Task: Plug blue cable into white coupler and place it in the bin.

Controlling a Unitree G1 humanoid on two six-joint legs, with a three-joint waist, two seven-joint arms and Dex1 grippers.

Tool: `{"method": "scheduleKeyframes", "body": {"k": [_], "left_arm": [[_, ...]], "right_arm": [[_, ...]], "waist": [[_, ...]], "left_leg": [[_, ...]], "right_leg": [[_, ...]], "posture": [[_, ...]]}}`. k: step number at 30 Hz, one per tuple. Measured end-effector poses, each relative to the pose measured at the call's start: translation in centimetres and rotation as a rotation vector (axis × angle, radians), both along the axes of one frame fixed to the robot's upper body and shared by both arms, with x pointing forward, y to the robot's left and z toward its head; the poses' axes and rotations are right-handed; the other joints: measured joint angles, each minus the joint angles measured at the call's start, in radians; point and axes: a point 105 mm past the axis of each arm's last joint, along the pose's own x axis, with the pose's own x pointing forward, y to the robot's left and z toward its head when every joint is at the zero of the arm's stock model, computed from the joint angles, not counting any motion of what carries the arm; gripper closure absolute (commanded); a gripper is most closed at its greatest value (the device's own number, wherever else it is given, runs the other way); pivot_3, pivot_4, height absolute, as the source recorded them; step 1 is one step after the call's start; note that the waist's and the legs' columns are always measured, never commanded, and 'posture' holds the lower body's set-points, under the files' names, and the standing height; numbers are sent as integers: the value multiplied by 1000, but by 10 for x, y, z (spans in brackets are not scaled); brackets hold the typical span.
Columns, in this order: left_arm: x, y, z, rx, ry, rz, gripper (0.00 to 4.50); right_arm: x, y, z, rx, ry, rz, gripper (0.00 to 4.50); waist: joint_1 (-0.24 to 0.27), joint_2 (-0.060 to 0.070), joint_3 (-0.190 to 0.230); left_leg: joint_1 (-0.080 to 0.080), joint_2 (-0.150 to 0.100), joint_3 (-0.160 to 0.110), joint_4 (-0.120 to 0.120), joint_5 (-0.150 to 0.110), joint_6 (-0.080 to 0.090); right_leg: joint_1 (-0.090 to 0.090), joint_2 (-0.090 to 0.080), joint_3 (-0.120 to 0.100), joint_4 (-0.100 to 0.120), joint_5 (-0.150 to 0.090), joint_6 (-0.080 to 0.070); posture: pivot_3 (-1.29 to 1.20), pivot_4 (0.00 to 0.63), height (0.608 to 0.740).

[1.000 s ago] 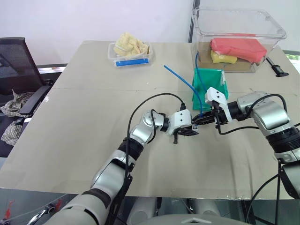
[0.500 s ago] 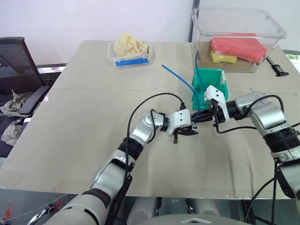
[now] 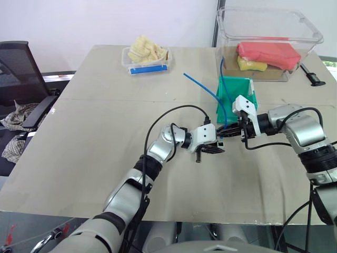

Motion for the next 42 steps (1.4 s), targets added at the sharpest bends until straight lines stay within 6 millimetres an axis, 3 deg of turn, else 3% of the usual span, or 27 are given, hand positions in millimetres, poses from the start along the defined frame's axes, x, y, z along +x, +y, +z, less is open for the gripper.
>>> {"method": "scheduleKeyframes", "body": {"k": [24,42], "left_arm": [[-1,1,-1,9,-2,-11,4112],[0,3,-1,17,-5,-19,4112]], "right_arm": [[-14,-10,-3,-3,63,-5,4500],[-12,-1,-5,33,23,-8,4500]], "waist": [[1,0,0],[-1,0,0]], "left_leg": [[0,0,0,0,0,0],[1,0,0,0,0,0]], "right_leg": [[0,0,0,0,0,0],[0,0,0,1,0,0]], "posture": [[0,150,740],[0,150,740]]}}
